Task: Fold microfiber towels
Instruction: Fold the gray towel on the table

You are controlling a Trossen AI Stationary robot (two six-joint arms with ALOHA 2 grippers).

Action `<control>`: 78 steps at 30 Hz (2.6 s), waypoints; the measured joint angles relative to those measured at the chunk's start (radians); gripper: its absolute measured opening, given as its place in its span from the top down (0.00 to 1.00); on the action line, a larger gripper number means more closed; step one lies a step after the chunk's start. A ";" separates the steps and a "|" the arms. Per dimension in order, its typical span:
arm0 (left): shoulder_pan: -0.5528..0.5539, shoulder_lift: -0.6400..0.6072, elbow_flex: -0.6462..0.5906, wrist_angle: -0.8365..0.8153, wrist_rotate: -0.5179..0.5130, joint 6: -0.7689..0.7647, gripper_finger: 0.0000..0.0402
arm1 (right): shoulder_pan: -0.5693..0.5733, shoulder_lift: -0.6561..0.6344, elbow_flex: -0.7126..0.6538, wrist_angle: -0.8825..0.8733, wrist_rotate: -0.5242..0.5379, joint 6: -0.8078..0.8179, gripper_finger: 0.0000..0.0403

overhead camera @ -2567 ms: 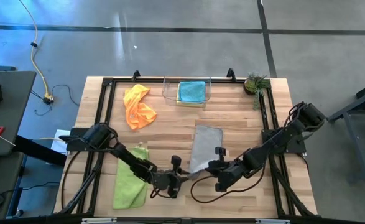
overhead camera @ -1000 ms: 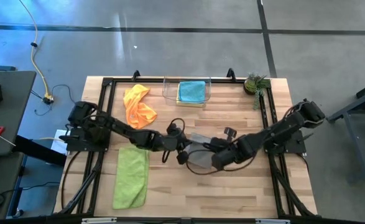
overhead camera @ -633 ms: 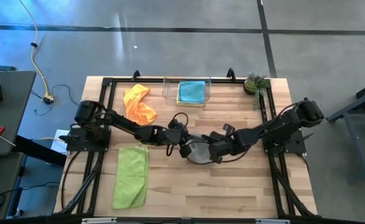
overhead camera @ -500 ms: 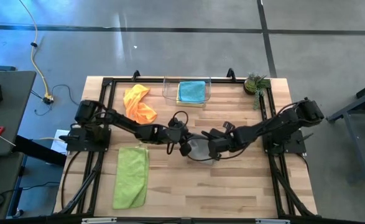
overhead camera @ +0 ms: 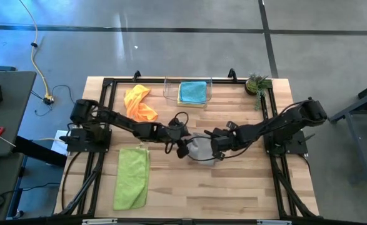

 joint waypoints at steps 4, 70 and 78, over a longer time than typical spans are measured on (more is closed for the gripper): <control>-0.010 -0.081 0.000 -0.108 0.003 0.022 0.58 | 0.016 -0.063 0.000 -0.034 0.000 0.029 0.66; -0.114 0.153 -0.140 0.312 0.278 0.207 0.97 | -0.050 0.037 -0.470 0.923 -0.017 0.029 1.00; -0.104 0.118 -0.140 0.195 0.228 0.172 0.90 | -0.050 0.037 -0.471 0.917 -0.029 0.032 1.00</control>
